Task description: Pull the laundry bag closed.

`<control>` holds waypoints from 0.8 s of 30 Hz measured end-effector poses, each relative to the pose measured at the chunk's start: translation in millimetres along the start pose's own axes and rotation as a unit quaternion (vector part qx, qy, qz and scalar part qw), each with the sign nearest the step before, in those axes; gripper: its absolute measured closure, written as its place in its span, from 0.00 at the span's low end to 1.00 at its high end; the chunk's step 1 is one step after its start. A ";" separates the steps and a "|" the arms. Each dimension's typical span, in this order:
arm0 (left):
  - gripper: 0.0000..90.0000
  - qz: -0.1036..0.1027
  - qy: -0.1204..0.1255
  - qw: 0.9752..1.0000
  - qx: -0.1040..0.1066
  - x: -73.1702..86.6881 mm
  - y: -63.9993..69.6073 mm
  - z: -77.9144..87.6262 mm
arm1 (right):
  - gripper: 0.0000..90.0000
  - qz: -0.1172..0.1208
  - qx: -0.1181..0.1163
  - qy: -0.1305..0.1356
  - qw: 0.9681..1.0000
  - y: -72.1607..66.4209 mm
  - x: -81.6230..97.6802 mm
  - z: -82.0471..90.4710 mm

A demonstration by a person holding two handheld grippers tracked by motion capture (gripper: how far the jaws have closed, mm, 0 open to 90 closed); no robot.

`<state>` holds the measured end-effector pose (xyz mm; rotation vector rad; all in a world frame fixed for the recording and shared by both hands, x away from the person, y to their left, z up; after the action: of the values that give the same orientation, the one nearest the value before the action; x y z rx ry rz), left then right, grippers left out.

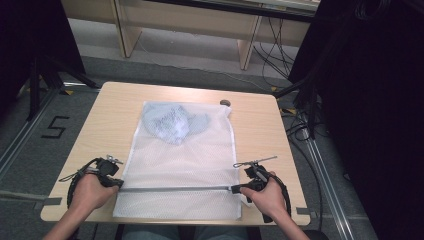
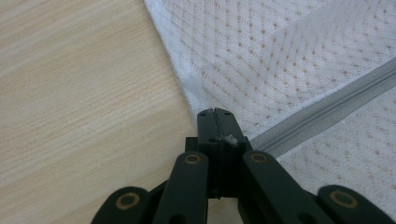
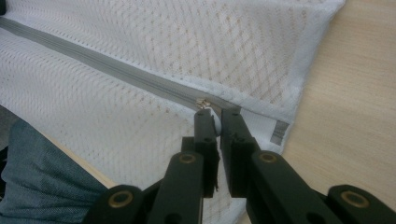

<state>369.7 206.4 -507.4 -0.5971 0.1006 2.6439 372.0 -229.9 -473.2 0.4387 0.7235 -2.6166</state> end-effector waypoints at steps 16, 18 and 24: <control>1.00 -0.002 0.001 1.000 0.000 -0.1 0.0 -0.1 | 0.96 -0.004 0.004 0.002 1.000 5.7 1.5 2.5; 1.00 -0.002 0.001 1.000 0.000 0.0 -0.1 -0.1 | 0.96 -0.004 0.005 0.005 1.000 6.6 1.7 2.9; 1.00 -0.002 0.000 1.000 0.000 -0.1 -0.1 -0.2 | 0.96 -0.010 0.009 0.003 1.000 9.0 1.8 3.5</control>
<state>369.9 206.4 -507.5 -0.5980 0.0993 2.6394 373.8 -239.4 -474.9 0.4482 0.7093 -2.6434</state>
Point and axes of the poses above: each handheld gripper's, and its own axes: z roughly backward along the jaws, x roughly out of its underside, y roughly to its right, the point moved 2 cm from there along -z, roughly forward along the jaws, and after that the axes turned 5 degrees about -x, right-handed, at the moved point
